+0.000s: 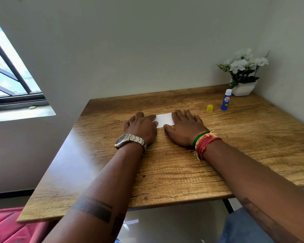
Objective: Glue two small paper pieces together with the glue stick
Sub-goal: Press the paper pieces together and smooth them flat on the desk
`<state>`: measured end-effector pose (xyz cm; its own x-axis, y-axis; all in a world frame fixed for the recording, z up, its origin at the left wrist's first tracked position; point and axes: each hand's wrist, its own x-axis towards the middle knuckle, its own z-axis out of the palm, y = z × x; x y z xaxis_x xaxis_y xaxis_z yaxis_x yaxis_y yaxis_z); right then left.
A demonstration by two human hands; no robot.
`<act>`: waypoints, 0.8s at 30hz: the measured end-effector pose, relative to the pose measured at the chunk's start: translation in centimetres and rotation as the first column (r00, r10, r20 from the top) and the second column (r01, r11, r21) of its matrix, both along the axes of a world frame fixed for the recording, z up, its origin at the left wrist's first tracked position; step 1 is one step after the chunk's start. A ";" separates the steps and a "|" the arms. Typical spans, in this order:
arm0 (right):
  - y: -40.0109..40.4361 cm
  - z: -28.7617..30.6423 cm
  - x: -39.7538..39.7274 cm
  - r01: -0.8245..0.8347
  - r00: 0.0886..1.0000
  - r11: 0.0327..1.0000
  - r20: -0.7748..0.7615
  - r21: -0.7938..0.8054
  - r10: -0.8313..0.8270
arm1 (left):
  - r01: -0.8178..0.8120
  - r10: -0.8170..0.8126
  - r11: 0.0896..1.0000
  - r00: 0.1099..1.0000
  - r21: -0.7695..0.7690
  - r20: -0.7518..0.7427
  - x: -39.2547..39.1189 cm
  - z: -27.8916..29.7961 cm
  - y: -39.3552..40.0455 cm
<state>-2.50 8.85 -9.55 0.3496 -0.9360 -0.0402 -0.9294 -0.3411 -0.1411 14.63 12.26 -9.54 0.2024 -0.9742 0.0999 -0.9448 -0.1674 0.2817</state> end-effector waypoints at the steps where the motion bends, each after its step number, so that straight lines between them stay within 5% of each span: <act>1: 0.1 0.0 0.0 -0.032 0.999 0.999 0.014 -0.042 0.033 | 0.001 0.000 1.000 1.000 -0.009 0.008 -0.1 0.0 0.0; 6: 0.3 0.3 0.1 -0.295 0.955 0.952 0.010 -0.083 0.297 | -0.013 0.015 0.999 0.999 -0.044 0.049 -0.3 0.1 -0.1; 10: 0.0 0.2 0.1 -0.275 0.961 0.960 0.022 -0.054 0.277 | 0.164 -0.149 0.968 0.984 -0.190 0.094 -1.0 0.7 0.3; 13: -0.1 0.2 0.2 -0.253 0.967 0.967 0.031 -0.041 0.255 | 0.282 -0.279 0.957 0.959 -0.065 0.049 -1.7 0.8 0.6; 17: -0.2 0.5 0.0 -0.218 0.976 0.976 -0.004 0.008 0.218 | 0.249 -0.260 0.962 0.960 0.109 0.102 -1.7 0.7 0.2; 24: -0.4 0.6 -2.0 -0.054 0.995 0.998 -0.083 0.034 0.057 | 0.240 -0.256 0.961 0.959 0.136 0.118 -1.9 0.7 0.3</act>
<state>-4.50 8.41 -8.97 0.3951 -0.9131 -0.1013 -0.9182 -0.3890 -0.0747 12.70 12.54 -8.80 -0.0543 -0.9985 -0.0100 -0.9884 0.0523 0.1427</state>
